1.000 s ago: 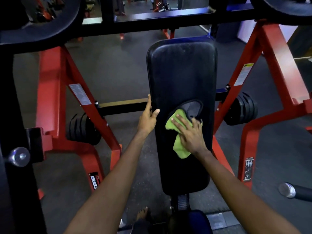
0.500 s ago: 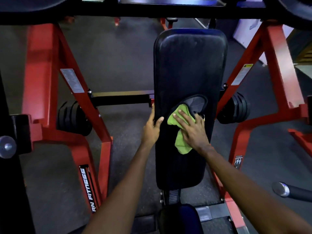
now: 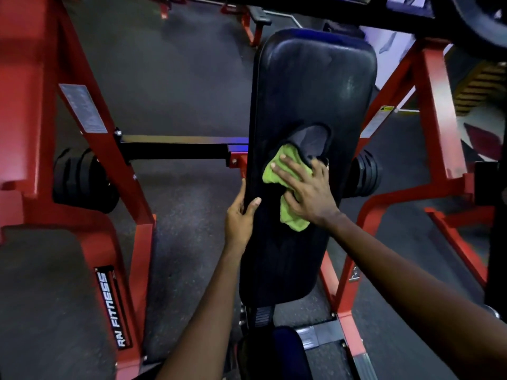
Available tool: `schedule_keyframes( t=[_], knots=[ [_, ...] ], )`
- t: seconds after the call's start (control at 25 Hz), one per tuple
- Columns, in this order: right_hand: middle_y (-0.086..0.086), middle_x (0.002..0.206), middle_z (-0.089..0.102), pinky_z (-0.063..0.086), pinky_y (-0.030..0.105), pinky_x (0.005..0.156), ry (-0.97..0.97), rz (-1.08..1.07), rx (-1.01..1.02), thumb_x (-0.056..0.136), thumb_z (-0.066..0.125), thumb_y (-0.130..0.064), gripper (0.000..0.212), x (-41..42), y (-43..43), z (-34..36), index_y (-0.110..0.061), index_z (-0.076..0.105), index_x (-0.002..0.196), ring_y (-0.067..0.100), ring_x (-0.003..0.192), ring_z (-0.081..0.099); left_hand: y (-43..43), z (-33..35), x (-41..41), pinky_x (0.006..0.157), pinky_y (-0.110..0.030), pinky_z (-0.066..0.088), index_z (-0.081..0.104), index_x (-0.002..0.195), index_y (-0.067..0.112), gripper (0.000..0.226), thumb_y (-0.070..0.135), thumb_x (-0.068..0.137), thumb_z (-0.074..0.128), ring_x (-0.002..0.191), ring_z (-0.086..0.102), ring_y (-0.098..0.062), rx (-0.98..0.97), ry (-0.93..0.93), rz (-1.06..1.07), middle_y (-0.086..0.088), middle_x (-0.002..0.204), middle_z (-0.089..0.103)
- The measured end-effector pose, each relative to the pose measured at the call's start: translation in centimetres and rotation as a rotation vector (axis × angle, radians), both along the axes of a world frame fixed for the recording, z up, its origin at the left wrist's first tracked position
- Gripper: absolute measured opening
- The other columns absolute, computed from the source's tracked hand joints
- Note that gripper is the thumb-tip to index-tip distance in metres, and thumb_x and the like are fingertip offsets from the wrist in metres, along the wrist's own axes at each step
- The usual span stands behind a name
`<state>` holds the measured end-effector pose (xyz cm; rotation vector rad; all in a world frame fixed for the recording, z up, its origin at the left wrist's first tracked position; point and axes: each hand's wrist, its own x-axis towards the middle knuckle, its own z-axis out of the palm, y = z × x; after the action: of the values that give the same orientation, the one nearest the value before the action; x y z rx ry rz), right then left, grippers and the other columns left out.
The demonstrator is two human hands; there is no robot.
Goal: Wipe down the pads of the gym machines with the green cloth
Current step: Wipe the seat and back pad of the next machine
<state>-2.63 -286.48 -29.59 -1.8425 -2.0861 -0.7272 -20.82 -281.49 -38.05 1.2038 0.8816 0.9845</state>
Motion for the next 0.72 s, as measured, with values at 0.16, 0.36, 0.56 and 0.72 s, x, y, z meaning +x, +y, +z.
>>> schedule_keyframes(
  t=[0.16,0.36,0.56,0.72],
  knots=[
    [-0.005,0.162,0.038,0.036,0.054,0.107,-0.036,-0.026,-0.004,0.084,0.061,-0.027,0.073,0.9,1.0,1.8,-0.038,0.042,0.154,0.041,0.128,0.041,0.1,-1.3,-0.8,0.115,-0.036,0.04,0.031,0.147,0.052,0.062,0.028,0.1,0.062,0.136,0.047,-0.002,0.049,0.072,-0.082,0.015,0.151,0.047],
    [-0.005,0.16,0.04,0.032,0.053,0.112,0.182,-0.099,0.152,0.089,0.059,-0.033,0.063,-1.2,4.4,5.1,-0.036,0.047,0.151,0.042,0.14,0.036,-2.2,-4.3,-1.3,0.112,-0.047,0.043,0.012,0.147,0.066,0.072,0.048,0.097,0.06,0.141,0.043,-0.012,0.087,0.222,-0.093,0.018,0.157,0.038],
    [-0.004,0.156,0.048,0.033,0.055,0.108,-0.177,0.161,0.048,0.1,0.058,-0.051,0.053,-0.5,1.5,-1.3,-0.036,0.05,0.15,0.043,0.124,0.045,-5.9,-8.0,-1.5,0.116,-0.045,0.037,0.004,0.148,0.066,0.076,0.056,0.095,0.058,0.145,0.037,-0.018,0.03,0.284,-0.064,0.01,0.161,0.031],
    [-0.003,0.159,0.043,0.028,0.055,0.11,-0.261,0.183,-0.032,0.089,0.059,-0.024,0.066,0.1,2.3,0.7,-0.036,0.045,0.153,0.041,0.131,0.034,-8.0,-10.7,-2.4,0.115,-0.029,0.032,0.001,0.149,0.059,0.076,0.047,0.099,0.056,0.143,0.035,-0.01,0.067,0.335,-0.069,0.022,0.156,0.025]
  ],
)
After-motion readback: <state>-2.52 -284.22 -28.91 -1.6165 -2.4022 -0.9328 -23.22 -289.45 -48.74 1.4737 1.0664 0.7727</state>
